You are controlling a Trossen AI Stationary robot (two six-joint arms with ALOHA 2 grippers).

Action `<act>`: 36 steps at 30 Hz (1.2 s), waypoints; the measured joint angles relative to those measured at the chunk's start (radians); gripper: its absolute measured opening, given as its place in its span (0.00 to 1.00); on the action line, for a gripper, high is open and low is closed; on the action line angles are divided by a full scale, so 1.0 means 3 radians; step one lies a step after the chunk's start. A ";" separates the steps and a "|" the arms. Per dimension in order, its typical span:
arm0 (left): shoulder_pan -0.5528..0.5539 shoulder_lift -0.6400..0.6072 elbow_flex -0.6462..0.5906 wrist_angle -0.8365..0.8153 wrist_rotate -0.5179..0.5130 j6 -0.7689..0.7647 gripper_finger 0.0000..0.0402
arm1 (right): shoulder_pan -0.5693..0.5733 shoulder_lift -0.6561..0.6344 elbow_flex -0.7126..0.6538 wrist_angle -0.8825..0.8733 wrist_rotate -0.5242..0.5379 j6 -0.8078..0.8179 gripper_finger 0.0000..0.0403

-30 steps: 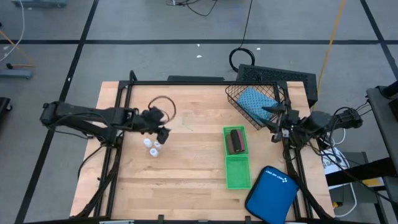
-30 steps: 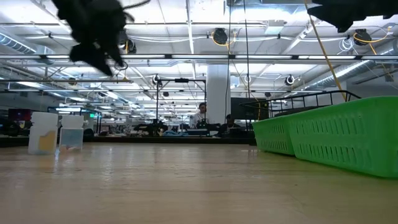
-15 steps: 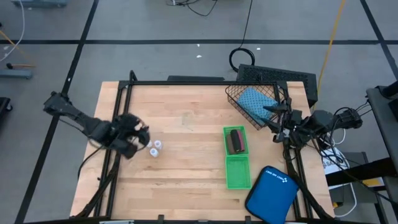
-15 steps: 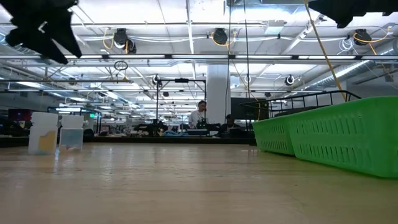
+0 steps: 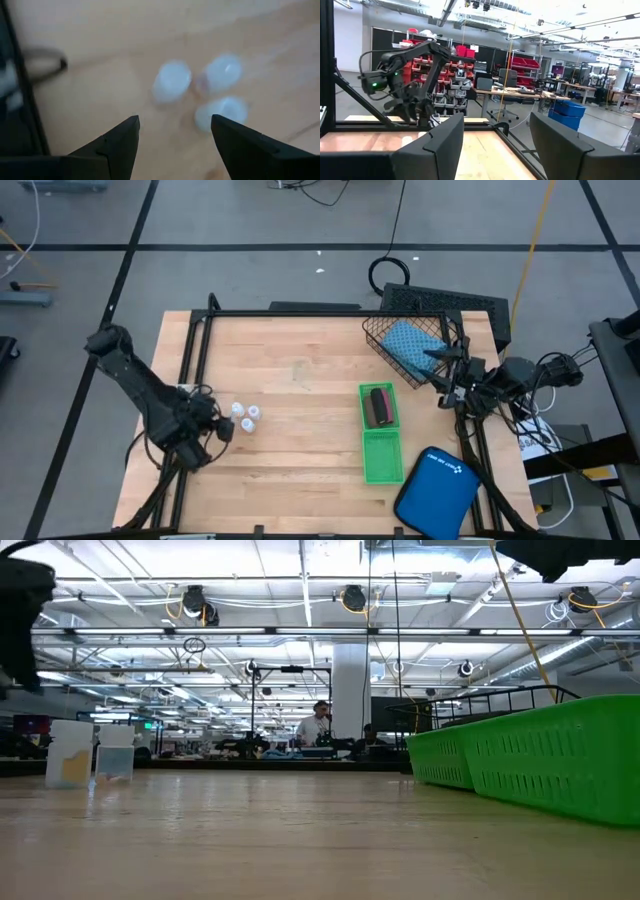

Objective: Pick & Place Medicine items
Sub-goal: Put the bottom transparent pill bottle into the bottom green basket

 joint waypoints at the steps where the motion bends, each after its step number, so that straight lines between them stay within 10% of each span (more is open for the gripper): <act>1: -0.0017 0.0072 0.0000 0.0040 0.0125 -0.0106 0.63 | 0.0000 0.0002 0.0000 0.0000 0.0000 0.0001 0.54; 14: -0.0197 0.1284 0.0001 0.1404 -0.0089 0.0118 0.63 | 0.0000 0.0243 0.0001 0.0051 0.0006 -0.0010 0.54; 36: 0.0091 0.2212 0.0000 0.1852 -0.1066 0.0072 0.63 | 0.0000 0.0482 0.0000 0.0186 0.0004 -0.0172 0.55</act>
